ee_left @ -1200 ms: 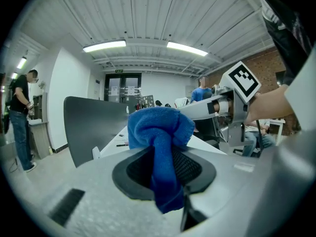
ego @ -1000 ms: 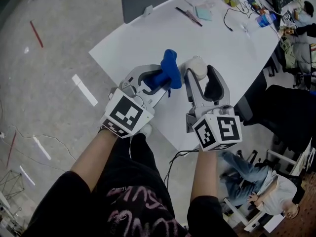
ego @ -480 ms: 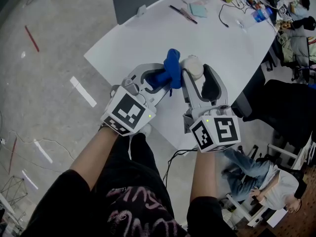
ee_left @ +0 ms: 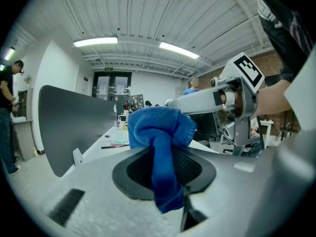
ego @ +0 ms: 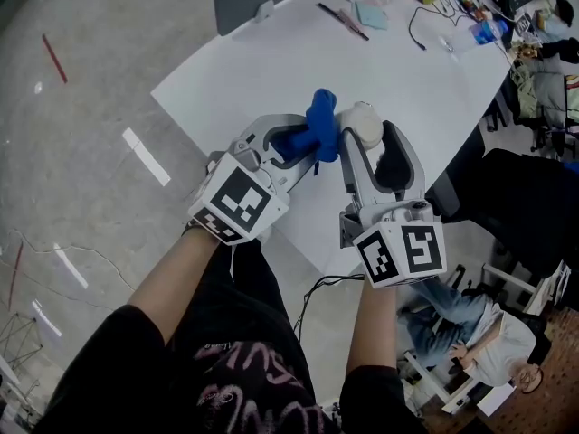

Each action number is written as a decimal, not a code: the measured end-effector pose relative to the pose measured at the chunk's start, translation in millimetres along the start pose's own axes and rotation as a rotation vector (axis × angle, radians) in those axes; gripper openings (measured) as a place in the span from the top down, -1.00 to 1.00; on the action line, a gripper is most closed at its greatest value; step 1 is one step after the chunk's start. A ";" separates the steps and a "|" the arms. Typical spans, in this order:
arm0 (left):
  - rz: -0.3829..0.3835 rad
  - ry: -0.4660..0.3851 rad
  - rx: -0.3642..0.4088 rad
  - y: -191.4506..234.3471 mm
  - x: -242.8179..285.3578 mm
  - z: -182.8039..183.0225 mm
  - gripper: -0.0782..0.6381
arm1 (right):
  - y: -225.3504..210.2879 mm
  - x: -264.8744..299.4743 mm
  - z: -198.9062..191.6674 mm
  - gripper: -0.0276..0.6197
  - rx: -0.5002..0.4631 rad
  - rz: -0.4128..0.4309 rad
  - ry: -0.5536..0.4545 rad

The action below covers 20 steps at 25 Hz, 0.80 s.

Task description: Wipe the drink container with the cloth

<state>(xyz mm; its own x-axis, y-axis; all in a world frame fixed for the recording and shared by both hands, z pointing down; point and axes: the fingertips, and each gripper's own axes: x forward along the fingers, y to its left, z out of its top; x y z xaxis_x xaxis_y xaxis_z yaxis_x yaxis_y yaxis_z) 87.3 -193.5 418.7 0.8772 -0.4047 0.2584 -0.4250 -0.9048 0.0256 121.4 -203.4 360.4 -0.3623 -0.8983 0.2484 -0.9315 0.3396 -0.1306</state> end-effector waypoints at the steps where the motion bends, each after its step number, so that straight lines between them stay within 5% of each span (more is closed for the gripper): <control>1: -0.001 -0.001 -0.009 1.0 0.9 -3.3 0.52 | 0.0 0.4 -0.2 0.10 0.001 0.000 0.001; 20: -0.056 0.139 -0.056 7.7 23.2 -82.7 0.52 | 1.6 4.4 -2.9 0.10 -0.006 -0.003 0.011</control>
<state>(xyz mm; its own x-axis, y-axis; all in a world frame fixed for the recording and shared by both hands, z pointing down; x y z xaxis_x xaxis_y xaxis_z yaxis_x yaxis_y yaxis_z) 85.9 -198.9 504.8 0.8621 -0.3284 0.3858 -0.3918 -0.9149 0.0967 118.2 -206.1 364.0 -0.3601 -0.8961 0.2594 -0.9326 0.3389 -0.1239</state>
